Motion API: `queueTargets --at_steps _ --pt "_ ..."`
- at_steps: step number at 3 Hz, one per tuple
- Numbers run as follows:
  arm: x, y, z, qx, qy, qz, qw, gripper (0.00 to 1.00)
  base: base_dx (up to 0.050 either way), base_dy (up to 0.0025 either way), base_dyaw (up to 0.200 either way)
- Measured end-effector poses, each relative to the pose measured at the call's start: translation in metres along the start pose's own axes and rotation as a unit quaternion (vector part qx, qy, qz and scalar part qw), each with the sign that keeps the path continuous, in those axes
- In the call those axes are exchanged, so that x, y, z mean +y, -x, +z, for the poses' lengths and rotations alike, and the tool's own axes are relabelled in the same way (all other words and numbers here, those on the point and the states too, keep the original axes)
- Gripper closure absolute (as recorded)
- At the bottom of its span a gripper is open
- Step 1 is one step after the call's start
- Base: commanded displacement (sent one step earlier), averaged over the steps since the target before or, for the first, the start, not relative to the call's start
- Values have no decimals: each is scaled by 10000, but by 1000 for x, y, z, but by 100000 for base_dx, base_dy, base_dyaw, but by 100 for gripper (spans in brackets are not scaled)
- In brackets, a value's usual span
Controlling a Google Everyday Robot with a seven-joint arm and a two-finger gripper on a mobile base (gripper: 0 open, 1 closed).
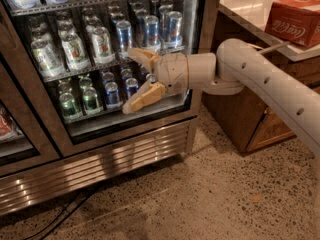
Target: Open right fridge door
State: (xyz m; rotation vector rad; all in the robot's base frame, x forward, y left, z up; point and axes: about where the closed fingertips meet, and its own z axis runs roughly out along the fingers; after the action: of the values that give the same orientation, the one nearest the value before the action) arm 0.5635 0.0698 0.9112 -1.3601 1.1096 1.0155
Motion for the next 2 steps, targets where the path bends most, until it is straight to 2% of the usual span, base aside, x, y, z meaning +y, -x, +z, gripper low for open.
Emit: queueTargets --at_steps 1,2 --pt "-14 -17 30 -186 185 66 9996 0 0 0 0" --pt "-18 -19 36 -206 233 67 9995 0 0 0 0"
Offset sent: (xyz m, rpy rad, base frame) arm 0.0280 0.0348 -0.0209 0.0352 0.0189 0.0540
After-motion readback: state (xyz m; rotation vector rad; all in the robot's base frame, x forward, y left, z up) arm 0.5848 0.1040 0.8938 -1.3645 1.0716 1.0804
